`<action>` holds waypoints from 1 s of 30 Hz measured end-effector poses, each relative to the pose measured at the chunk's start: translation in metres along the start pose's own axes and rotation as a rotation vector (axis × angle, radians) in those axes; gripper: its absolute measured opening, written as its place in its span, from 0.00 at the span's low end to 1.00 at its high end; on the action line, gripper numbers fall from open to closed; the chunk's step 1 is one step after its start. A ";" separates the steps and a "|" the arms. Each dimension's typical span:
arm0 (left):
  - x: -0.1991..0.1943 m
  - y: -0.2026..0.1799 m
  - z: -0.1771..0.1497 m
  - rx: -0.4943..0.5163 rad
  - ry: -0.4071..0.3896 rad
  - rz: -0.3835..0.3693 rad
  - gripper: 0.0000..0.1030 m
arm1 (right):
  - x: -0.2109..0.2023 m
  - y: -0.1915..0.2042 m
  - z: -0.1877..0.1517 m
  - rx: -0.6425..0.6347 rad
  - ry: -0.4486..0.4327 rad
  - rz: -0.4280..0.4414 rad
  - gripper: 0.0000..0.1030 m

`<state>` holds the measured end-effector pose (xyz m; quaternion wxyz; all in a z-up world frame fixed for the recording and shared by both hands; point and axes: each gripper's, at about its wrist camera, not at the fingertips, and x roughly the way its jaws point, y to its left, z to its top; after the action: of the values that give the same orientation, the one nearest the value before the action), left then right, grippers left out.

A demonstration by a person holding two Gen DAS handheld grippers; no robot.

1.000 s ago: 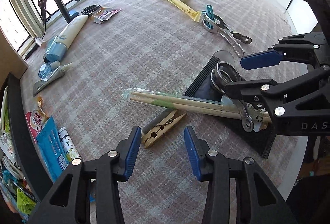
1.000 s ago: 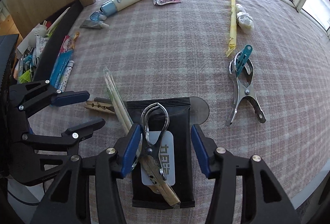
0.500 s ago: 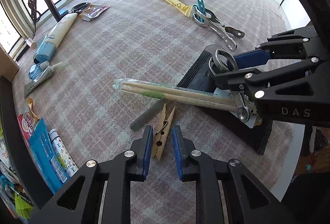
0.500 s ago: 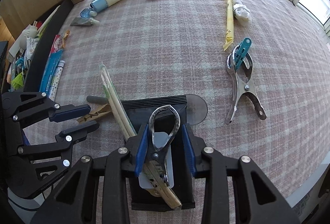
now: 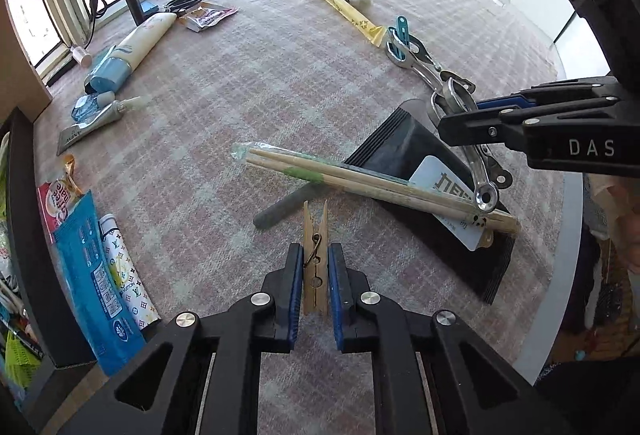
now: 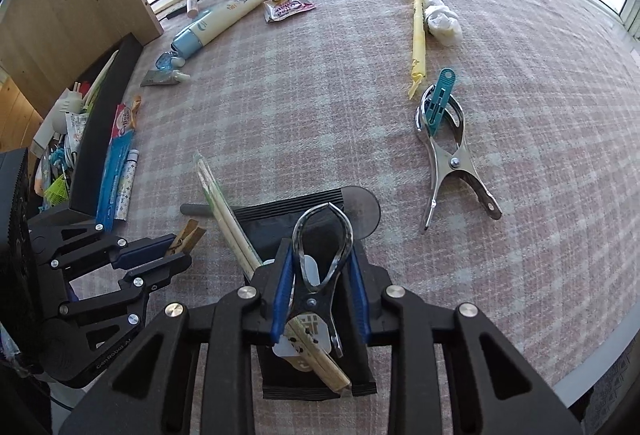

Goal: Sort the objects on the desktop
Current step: 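Grasp the wooden clothespin with the left tool while the right tool grasps the silver metal clip, then carry both items into the black tray and open both tools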

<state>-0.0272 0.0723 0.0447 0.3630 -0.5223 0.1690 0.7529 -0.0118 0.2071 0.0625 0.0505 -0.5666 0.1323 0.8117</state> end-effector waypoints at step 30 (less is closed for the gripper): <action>-0.162 0.214 -0.085 -0.531 -0.221 0.313 0.11 | -0.036 0.273 0.065 -0.418 -0.160 0.197 0.25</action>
<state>-0.0944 -0.1873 0.1317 0.1100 -0.4816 0.0047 0.8695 -0.1217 -0.0347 0.1599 -0.1371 -0.4831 0.0116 0.8647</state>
